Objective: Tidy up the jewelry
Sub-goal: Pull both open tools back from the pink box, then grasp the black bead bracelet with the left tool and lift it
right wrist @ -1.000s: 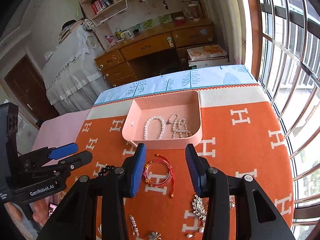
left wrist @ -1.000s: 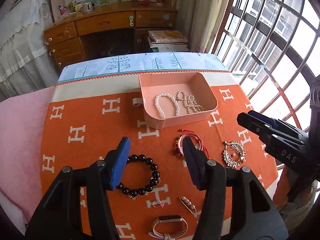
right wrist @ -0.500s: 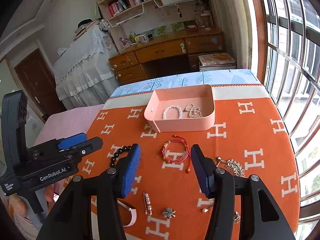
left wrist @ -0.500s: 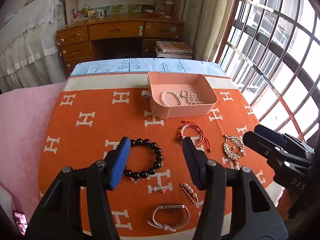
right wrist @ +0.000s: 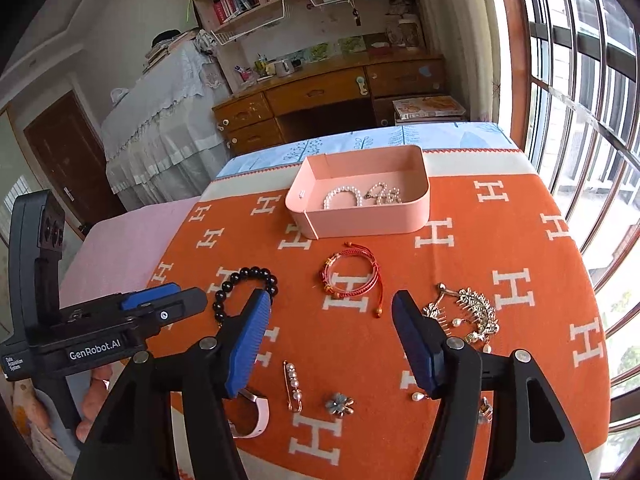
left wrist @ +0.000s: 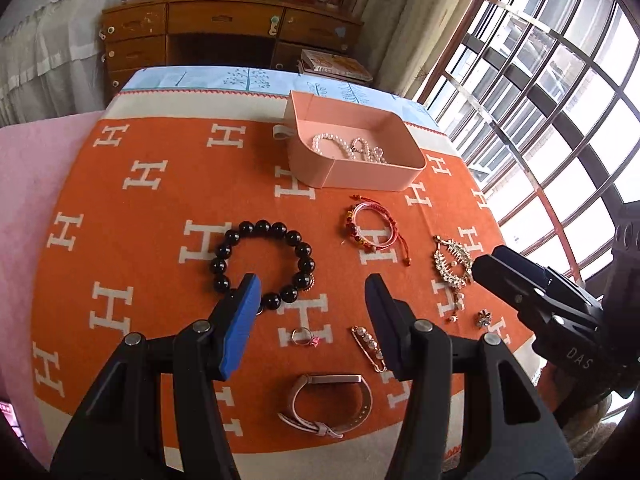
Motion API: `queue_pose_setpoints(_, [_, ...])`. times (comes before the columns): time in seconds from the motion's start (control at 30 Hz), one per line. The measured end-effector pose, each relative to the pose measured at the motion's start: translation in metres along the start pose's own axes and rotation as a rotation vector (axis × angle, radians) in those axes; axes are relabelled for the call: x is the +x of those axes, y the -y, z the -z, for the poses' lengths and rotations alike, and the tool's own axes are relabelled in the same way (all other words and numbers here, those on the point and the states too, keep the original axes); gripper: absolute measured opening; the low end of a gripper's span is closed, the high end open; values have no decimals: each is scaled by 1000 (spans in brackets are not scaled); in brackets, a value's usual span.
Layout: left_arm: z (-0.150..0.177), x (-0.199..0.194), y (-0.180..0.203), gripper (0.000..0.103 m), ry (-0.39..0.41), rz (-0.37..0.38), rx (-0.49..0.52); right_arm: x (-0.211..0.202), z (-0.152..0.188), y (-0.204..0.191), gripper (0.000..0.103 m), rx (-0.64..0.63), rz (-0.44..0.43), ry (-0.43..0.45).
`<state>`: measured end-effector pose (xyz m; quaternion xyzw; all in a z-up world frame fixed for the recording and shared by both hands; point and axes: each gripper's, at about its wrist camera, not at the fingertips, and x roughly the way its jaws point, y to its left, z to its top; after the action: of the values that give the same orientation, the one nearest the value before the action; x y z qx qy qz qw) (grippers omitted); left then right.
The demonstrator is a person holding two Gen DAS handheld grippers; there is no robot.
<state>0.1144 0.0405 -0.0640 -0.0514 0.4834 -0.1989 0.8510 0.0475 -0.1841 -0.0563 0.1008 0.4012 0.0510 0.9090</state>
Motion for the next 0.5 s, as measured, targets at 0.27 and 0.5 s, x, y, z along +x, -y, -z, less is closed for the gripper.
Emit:
queue_pose_setpoints(0.27, [16, 28, -15, 51, -31, -90, 84, 30, 17, 4, 64, -32, 18, -56])
queue_pose_setpoints(0.5, [25, 42, -3, 48, -32, -113, 221, 50, 26, 9, 64, -30, -20, -97])
